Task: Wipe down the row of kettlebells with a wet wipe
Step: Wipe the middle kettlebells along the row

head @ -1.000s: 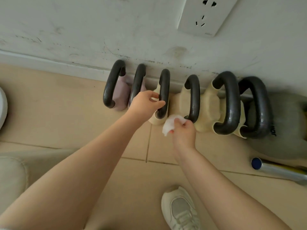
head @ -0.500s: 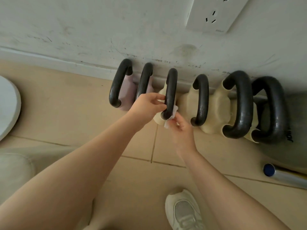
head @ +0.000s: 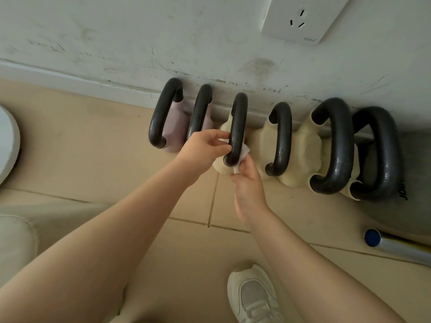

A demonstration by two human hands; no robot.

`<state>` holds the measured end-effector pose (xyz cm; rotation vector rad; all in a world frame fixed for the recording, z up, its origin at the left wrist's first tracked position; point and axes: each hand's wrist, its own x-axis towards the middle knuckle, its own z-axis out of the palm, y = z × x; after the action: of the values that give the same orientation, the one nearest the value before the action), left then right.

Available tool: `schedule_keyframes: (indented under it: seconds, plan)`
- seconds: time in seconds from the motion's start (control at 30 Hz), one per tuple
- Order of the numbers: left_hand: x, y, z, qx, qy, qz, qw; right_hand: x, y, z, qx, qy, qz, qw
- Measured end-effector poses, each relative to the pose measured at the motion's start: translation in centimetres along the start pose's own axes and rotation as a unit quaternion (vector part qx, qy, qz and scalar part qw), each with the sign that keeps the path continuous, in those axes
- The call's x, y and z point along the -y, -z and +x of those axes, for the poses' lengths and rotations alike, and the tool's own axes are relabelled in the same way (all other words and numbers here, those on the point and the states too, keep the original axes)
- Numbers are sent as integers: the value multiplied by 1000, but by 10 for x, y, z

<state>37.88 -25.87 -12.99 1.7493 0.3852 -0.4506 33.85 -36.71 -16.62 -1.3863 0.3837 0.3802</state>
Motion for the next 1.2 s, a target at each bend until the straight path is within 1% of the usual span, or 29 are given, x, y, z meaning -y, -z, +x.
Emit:
schedule_keyframes:
  seconds: [0.07, 0.2, 0.27, 0.3, 0.33, 0.37, 0.4, 0.43, 0.47, 0.57, 0.63, 0.7, 0.73, 0.77, 0.8, 0.87, 0.9, 0.93, 0.97, 1.1, 1.13, 1.17, 1.2]
  plan:
    - [1, 0, 1, -3, -2, 0, 1000, 0, -4, 1, -5, 0, -13, 1000]
    - [1, -1, 1, 0, 2, -22, 1000, 2, 0, -10, 25, 64, -14, 998]
    - [1, -1, 0, 5, 24, -51, 998, -3, 3, -17, 61, 125, -102, 985]
    - [1, -1, 0, 7, 38, -64, 997, -8, 5, -18, 71, 163, -184, 967]
    - [2, -1, 0, 6, 52, -74, 996, -15, 9, -15, 70, 205, -284, 934]
    - [2, 0, 0, -1, 64, -85, 994, -20, 14, -11, 54, 248, -394, 883]
    - [3, 0, 0, -12, 73, -101, 992, -24, 20, -6, 26, 288, -498, 818]
    - [5, -1, 0, -24, 76, -119, 990, -26, 26, -1, -6, 327, -583, 743]
    - [7, -2, 0, -36, 77, -132, 988, -24, 31, 3, -23, 360, -646, 673]
    - [13, -6, -4, -63, 88, -164, 981, -16, 47, 13, 13, 437, -751, 495]
    - [14, -6, -8, -75, 94, -187, 975, -8, 53, 18, 40, 467, -794, 387]
    - [15, -6, -11, -74, 92, -184, 976, 1, 53, 24, 76, 478, -825, 291]
    - [16, -6, -12, -75, 91, -179, 977, 6, 52, 27, 90, 486, -831, 255]
    - [15, -7, -13, -80, 89, -179, 977, 13, 50, 31, 93, 494, -831, 236]
    - [14, -7, -14, -84, 89, -182, 976, 21, 47, 34, 87, 504, -827, 235]
    - [11, -9, -15, -83, 92, -191, 974, 32, 42, 39, 78, 513, -815, 258]
    - [10, -9, -15, -82, 95, -198, 972, 33, 41, 39, 76, 507, -816, 265]
    - [10, -8, -15, -83, 101, -207, 969, 32, 42, 38, 78, 500, -821, 263]
    - [10, -8, -15, -87, 106, -216, 967, 28, 45, 37, 86, 494, -827, 254]
    - [11, -6, -15, -105, 107, -219, 964, 21, 62, 37, 161, 478, -842, 190]
    - [11, -7, -15, -108, 109, -226, 962, 26, 63, 40, 165, 486, -839, 182]
    - [11, -8, -15, -109, 110, -232, 960, 31, 63, 42, 166, 495, -833, 185]
    - [11, -9, -15, -109, 110, -236, 959, 35, 62, 43, 164, 501, -826, 200]
